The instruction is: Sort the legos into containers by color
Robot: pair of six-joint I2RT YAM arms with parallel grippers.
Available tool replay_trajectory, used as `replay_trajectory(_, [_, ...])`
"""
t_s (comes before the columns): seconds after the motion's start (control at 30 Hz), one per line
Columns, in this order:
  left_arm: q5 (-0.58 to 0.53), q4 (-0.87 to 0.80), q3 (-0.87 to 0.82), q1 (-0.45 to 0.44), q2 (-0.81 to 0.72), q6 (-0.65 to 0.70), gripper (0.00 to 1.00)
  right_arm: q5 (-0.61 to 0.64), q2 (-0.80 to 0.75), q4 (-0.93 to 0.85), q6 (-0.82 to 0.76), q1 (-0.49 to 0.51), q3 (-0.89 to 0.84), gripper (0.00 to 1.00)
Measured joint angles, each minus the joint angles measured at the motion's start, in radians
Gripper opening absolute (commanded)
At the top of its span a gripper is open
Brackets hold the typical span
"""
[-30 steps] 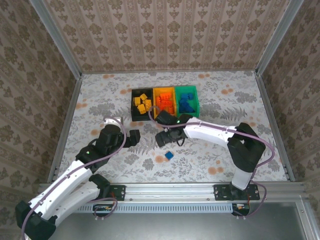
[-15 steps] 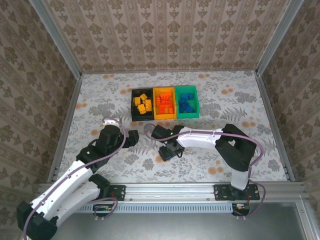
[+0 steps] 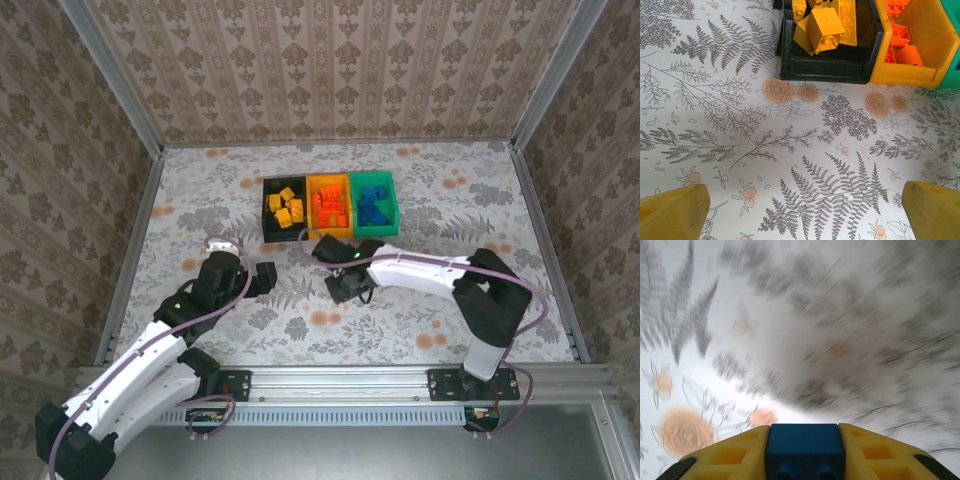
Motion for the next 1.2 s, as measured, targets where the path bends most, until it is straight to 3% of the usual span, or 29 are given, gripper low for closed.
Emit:
replay_trajectory(0.23, [0.0,0.005,0.0,0.006,0.002,0.0,1.0,0.104,-0.02,0.044,0.003,-0.246,0.191,0.36])
replay_trajectory(0.37, [0.0,0.014,0.0,0.006,0.009,0.0,1.0,0.141,0.112,0.068,0.01,-0.333,0.346,0.37])
replay_trajectory(0.57, [0.004,0.016,0.0,0.012,0.03,0.0,1.0,0.184,0.344,0.058,0.008,-0.378,0.554,0.4])
replay_trajectory(0.63, [0.005,0.019,0.0,0.013,0.034,0.0,1.0,0.194,0.384,0.052,0.006,-0.386,0.59,0.46])
replay_trajectory(0.77, [0.008,0.02,0.0,0.014,0.038,0.0,1.0,0.207,0.409,0.026,0.001,-0.395,0.628,0.72])
replay_trajectory(0.83, [0.007,0.023,0.0,0.018,0.043,0.0,1.0,0.208,0.428,0.038,-0.008,-0.399,0.674,0.79])
replay_trajectory(1.0, [-0.01,0.026,0.0,0.019,0.048,0.0,1.0,0.208,0.372,0.132,-0.021,-0.4,0.592,0.85])
replay_trajectory(1.2, [-0.066,0.059,0.0,0.019,0.048,0.005,1.0,0.221,0.066,0.279,0.006,-0.395,0.222,0.88])
